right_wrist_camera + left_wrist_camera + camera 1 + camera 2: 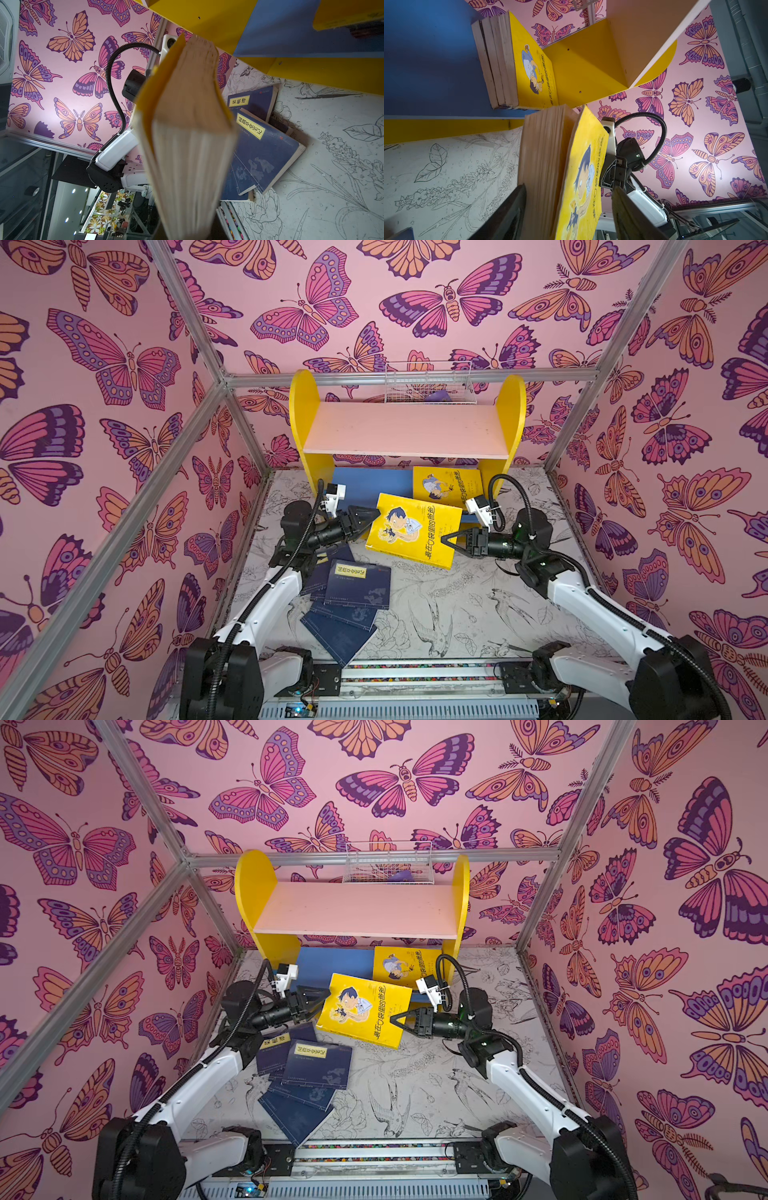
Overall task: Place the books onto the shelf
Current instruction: 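Carry the upright yellow book with both grippers toward the blue shelf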
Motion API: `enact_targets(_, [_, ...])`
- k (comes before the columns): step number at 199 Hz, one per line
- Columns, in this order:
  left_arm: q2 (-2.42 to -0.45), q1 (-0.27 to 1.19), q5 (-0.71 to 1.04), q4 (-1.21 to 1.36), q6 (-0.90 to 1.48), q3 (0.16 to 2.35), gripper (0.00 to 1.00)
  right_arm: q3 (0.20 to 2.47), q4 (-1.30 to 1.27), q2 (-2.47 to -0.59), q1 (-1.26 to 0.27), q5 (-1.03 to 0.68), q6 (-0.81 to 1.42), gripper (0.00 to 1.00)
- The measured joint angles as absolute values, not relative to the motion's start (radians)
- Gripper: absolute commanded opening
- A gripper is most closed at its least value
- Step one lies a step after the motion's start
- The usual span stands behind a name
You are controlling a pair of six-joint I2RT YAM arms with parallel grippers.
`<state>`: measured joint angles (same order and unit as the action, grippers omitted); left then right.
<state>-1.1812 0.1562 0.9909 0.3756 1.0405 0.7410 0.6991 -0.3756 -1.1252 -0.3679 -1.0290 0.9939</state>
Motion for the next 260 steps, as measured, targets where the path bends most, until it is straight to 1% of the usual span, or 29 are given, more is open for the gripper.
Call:
enact_targets(55, [-1.169,0.155,1.003,0.334,0.996,0.741,0.64,0.726,-0.345,-1.126,-0.360,-1.056,0.991,0.00])
enact_targets(140, [-1.144,0.150,1.004,0.179,0.889,0.741,0.65,0.762,-0.269,-1.088,-0.314,-1.064,0.929,0.00])
enact_targets(167, [-1.138,0.150,1.026,0.186,0.891,0.741,0.63,0.762,-0.271,-1.090,-0.314,-1.067,0.927,0.00])
enact_targets(191, [-1.138,0.151,1.050,0.189,0.897,0.742,0.54,0.765,-0.283,-1.108,-0.314,-1.076,0.928,0.00])
enact_targets(203, [-1.139,0.154,1.060,0.192,0.903,0.744,0.46,0.770,-0.288,-1.121,-0.314,-1.079,0.929,0.00])
enact_targets(216, [-1.141,0.160,1.071,0.199,0.905,0.750,0.41,0.776,-0.295,-1.137,-0.314,-1.079,0.931,0.00])
enact_targets(234, [-1.143,0.176,1.085,0.212,0.907,0.759,0.28,0.786,-0.307,-1.162,-0.317,-1.083,0.934,0.00])
enact_targets(247, [-1.148,0.184,1.089,0.215,0.909,0.766,0.16,0.796,-0.318,-1.182,-0.319,-1.087,0.934,0.00])
enact_targets(252, [-1.149,0.184,1.090,0.216,0.908,0.768,0.09,0.799,-0.319,-1.189,-0.319,-1.087,0.934,0.00])
enact_targets(260, [-1.149,0.182,1.096,0.223,0.914,0.771,0.03,0.802,-0.318,-1.198,-0.318,-1.087,0.934,0.00])
